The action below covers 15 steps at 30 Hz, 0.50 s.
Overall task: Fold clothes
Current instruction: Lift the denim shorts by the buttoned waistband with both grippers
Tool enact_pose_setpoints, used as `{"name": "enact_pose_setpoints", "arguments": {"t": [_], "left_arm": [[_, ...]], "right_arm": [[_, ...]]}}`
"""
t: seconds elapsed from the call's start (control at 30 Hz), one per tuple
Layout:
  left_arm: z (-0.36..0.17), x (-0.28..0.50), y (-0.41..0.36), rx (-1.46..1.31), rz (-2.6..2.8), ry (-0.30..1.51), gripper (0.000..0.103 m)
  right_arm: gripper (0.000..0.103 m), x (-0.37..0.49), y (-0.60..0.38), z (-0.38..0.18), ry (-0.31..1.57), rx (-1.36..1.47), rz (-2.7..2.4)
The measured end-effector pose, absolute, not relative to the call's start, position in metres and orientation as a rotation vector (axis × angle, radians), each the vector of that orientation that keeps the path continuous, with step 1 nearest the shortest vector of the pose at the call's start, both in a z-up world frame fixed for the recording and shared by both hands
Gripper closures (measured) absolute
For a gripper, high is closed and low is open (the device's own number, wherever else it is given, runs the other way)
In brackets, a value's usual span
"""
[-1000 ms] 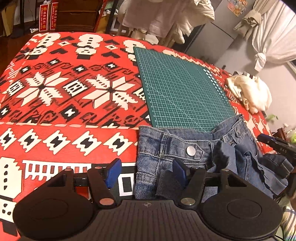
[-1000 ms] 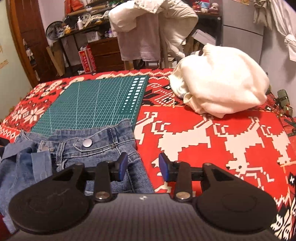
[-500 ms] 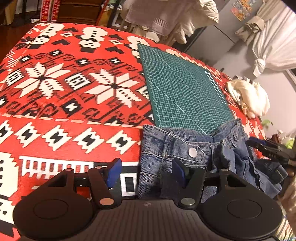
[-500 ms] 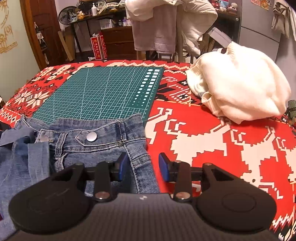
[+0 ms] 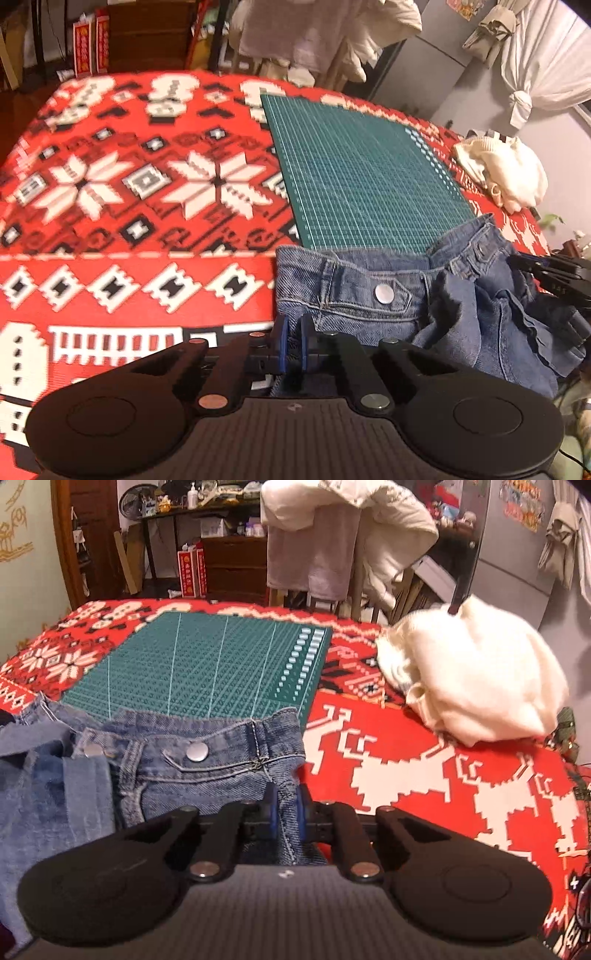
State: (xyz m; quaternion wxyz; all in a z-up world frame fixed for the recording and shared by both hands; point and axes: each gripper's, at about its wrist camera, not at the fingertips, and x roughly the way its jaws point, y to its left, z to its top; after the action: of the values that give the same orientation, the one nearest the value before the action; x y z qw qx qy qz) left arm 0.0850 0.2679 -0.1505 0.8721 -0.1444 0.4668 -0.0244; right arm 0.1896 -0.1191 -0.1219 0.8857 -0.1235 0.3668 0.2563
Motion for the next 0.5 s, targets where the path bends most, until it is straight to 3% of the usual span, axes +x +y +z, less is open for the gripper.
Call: {"name": "enact_pose_setpoints", "arguments": {"t": [0.5], "left_arm": [[-0.087, 0.128, 0.273, -0.226, -0.024, 0.807, 0.097]], "right_arm": [[0.094, 0.209, -0.096, -0.053, 0.624, -0.196, 0.550]]}}
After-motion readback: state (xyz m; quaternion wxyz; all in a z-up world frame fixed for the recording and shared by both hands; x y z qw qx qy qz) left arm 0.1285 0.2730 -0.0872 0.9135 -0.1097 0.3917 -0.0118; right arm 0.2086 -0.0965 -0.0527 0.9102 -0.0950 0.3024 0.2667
